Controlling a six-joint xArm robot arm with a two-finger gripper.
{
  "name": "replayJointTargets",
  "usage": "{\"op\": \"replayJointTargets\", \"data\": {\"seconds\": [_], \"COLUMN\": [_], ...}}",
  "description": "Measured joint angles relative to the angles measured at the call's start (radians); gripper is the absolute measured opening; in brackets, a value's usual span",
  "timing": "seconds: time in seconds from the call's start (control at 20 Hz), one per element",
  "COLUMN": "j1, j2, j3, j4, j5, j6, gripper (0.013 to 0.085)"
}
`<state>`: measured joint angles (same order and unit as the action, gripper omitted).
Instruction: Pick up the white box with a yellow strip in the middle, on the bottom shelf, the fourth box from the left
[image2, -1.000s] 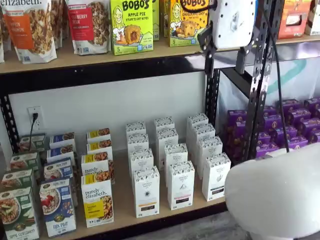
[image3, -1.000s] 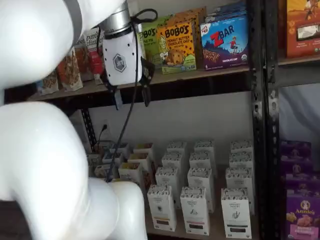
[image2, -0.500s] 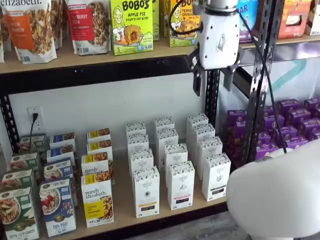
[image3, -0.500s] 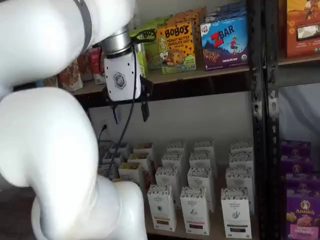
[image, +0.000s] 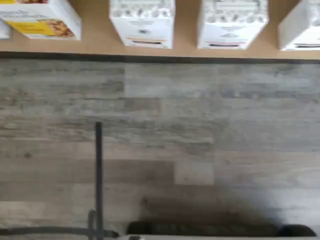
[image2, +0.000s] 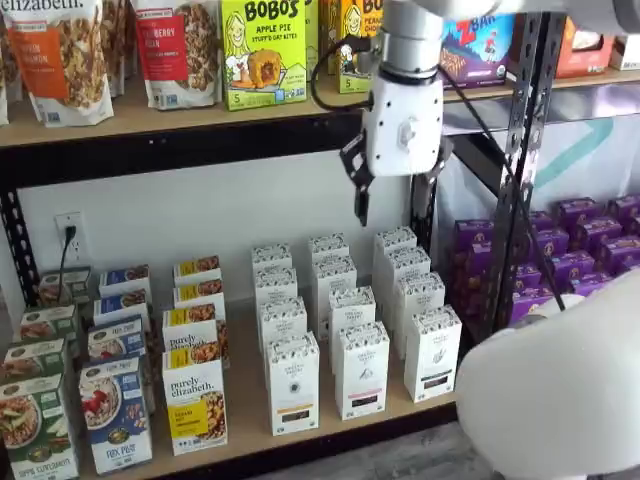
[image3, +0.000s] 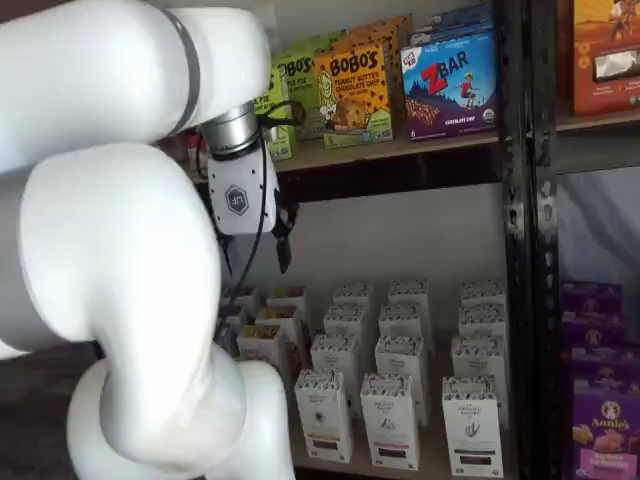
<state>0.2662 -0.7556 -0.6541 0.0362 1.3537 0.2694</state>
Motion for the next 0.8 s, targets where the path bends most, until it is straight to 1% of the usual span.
{"op": "replayJointTargets", "data": {"seconds": [0.1,0.25,0.35,0.45,0.5,0.65,0.7,0.8], "j1": [0.021,0.047,0.069,0.099,0.106,0.138,0.151,0.163], "j2": [0.017,0.044,0.065,0.091,0.099,0.147,0.173,0.200], "j3": [0.031,0.065,0.081,0.104,0.112,0.140,0.153,0.162], "j4": [0.017,0.031,0.021,0.003,0.001,-0.013,-0.021,-0.026], "j5": [-0.064,-0.134,-0.167,-0.217,-0.235,-0.307,-0.349,-0.389], "j6": [0.014,0.032,0.056,0.090,0.098,0.134,0.150,0.164], "gripper": [0.0850,0.0850,0.0850,0.0850,0.0850,0.0850,0.0850,0.0850]}}
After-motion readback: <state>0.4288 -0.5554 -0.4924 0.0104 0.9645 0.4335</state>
